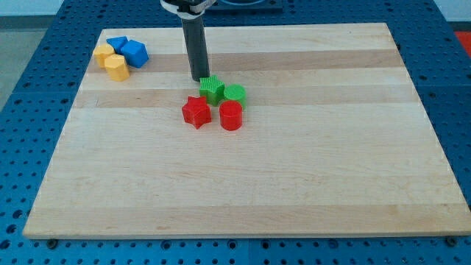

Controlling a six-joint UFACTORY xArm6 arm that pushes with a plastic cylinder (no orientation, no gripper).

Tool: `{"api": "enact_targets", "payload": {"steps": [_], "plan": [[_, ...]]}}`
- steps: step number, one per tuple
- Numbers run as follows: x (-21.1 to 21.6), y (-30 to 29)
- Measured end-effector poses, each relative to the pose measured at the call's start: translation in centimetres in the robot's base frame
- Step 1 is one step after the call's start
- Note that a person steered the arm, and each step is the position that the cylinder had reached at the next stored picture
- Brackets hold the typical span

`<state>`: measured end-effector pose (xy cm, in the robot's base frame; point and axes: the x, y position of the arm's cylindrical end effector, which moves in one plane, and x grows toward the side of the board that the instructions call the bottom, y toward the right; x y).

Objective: Push the green star down a bit

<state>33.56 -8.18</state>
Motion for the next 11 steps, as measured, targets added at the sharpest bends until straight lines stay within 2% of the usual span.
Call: {"api": "enact_targets", "payload": {"steps": [3,4,6,11], "plan": [[-0.4,0.0],[-2.8,0.0],[0.0,1.8],[0.3,1.8]]}}
